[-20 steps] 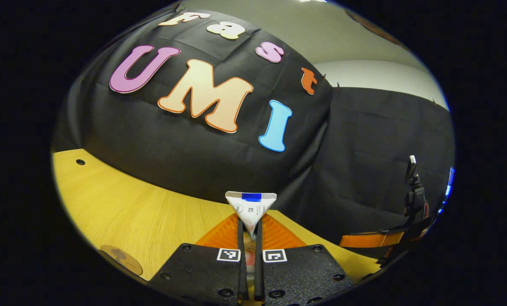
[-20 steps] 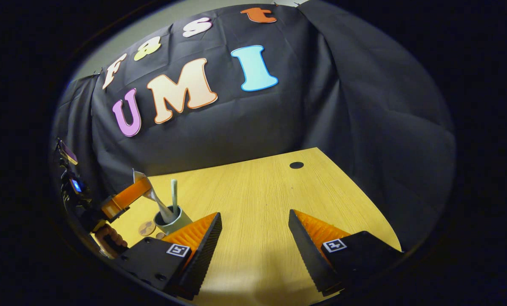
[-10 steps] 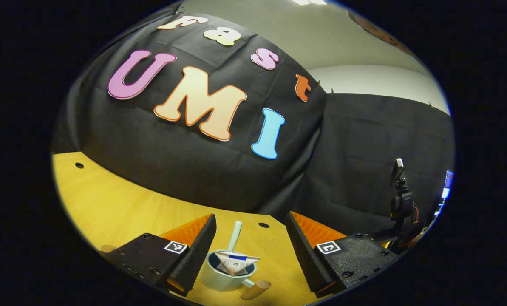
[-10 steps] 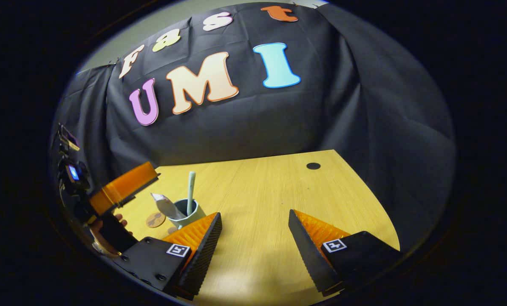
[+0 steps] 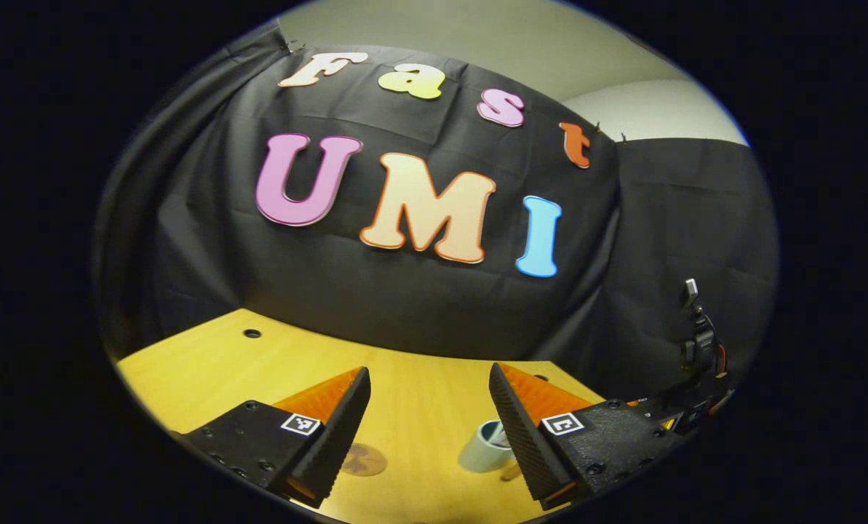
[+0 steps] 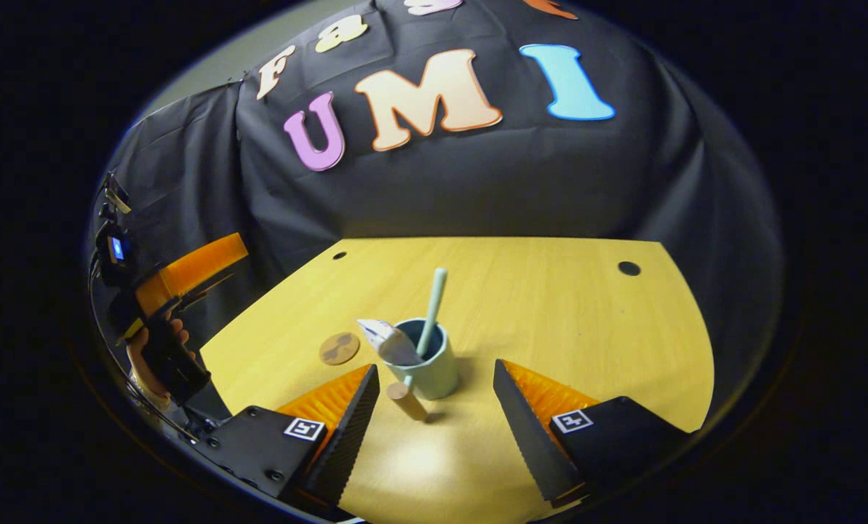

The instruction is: Put the toothbrush and toothpaste on the desktop into the cup, then pick up the cup and place it on the coaster on the desktop.

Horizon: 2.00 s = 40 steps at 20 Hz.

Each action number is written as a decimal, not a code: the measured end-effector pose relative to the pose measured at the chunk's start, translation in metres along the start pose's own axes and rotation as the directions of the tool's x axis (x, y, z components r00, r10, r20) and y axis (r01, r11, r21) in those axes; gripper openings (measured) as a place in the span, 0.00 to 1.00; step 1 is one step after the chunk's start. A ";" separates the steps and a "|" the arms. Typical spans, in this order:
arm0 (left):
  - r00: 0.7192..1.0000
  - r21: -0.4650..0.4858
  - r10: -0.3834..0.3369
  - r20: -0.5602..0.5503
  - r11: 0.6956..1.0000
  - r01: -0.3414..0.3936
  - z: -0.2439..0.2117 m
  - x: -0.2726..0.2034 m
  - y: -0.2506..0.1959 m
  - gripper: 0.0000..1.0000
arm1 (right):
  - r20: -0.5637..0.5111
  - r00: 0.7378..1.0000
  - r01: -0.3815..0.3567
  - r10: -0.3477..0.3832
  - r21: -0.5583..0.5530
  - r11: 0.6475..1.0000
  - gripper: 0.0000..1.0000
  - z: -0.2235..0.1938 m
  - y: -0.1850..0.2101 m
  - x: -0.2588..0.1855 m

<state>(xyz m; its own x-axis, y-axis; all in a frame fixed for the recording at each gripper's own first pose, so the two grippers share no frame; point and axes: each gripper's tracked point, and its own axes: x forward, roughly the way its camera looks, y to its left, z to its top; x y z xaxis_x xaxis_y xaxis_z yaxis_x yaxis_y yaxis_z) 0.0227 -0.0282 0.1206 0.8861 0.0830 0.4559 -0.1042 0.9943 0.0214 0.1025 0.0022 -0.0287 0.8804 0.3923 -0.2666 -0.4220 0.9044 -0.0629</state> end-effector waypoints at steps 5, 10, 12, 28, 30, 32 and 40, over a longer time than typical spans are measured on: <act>0.990 0.002 0.139 -0.022 0.990 -0.139 0.007 -0.017 0.055 0.94 | -0.147 0.989 -0.019 0.014 -0.033 0.999 0.97 -0.012 0.020 0.033; 0.991 0.015 0.117 -0.070 0.993 -0.116 0.005 -0.006 0.082 0.94 | -0.310 0.947 0.070 -0.084 -0.055 0.996 0.97 -0.031 0.015 0.063; 0.987 0.043 0.115 -0.115 0.993 -0.110 -0.002 -0.001 0.096 0.95 | -0.378 0.919 0.099 -0.108 -0.043 0.994 0.97 -0.043 0.013 0.068; 0.951 0.056 0.072 -0.301 0.997 -0.058 -0.041 0.019 0.158 0.95 | -0.638 0.726 0.235 -0.256 -0.120 0.965 0.48 -0.087 -0.002 0.095; 0.948 0.057 0.081 -0.308 0.996 -0.066 -0.043 0.018 0.167 0.95 | -0.646 0.717 0.240 -0.262 -0.123 0.963 0.38 -0.087 -0.003 0.094; 0.946 0.048 0.082 -0.313 0.996 -0.071 -0.044 0.019 0.172 0.95 | -0.664 0.696 0.246 -0.275 -0.140 0.959 0.32 -0.090 -0.002 0.091; 0.937 0.016 0.101 -0.335 0.995 -0.101 -0.054 0.015 0.186 0.95 | -0.620 0.732 0.234 -0.281 -0.159 0.959 0.31 -0.072 0.021 0.092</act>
<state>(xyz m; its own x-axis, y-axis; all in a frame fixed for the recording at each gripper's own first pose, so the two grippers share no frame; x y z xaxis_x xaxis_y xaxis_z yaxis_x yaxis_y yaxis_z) 0.0408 0.1615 0.0831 0.9710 0.2000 0.1312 -0.2004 0.9797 -0.0102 0.1587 0.0450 -0.1240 0.6292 -0.0714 -0.7739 -0.2337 0.9323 -0.2760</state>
